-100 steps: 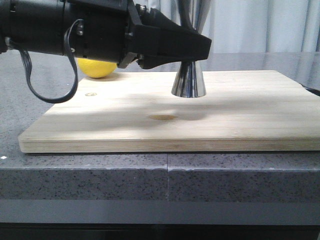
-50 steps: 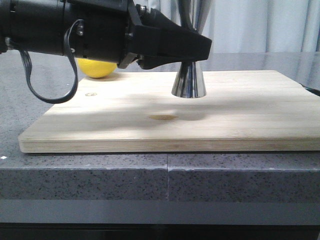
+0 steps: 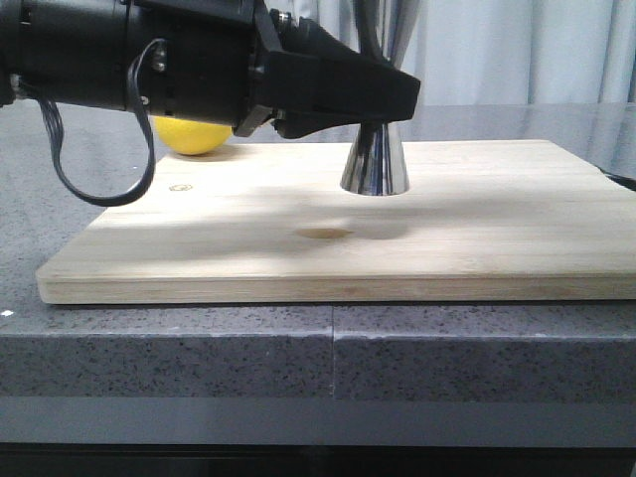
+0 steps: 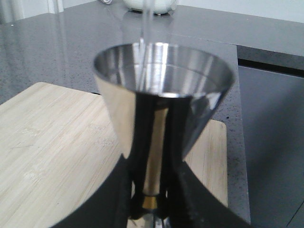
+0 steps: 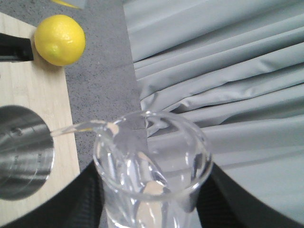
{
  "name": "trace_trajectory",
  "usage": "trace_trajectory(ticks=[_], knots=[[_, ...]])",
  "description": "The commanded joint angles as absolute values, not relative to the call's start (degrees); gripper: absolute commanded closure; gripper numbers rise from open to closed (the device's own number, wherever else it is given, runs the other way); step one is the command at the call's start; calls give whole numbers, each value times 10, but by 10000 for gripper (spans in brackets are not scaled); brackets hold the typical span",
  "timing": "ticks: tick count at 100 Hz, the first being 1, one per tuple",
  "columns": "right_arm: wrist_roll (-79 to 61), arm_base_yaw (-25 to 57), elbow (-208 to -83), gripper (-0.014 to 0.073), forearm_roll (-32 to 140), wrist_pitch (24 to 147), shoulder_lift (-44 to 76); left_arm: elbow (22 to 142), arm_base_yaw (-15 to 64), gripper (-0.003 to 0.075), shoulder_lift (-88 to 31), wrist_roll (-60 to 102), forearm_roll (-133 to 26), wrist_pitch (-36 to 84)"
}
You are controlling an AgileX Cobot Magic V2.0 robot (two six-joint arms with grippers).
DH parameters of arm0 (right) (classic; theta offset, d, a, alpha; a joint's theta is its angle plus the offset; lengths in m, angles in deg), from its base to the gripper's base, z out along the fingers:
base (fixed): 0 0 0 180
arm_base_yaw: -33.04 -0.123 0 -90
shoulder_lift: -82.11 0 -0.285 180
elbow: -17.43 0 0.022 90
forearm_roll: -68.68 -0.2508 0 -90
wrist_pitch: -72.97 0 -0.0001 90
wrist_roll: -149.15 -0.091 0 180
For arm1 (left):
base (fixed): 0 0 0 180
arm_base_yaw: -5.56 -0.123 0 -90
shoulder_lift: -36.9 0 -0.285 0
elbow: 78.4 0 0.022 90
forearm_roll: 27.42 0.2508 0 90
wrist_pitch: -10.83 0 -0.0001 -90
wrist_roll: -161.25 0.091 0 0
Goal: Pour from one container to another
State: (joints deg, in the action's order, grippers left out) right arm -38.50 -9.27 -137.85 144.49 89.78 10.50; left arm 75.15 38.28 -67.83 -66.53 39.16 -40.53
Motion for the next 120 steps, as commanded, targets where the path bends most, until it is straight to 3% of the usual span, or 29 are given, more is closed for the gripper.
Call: trace_trajectory(ticks=[1, 120], knots=[[-381, -94, -1399, 322, 1471, 888, 115, 768, 384, 741, -651, -669, 364, -438], [-381, -94, -1399, 322, 1531, 886, 115, 768, 375, 741, -651, -669, 360, -433]])
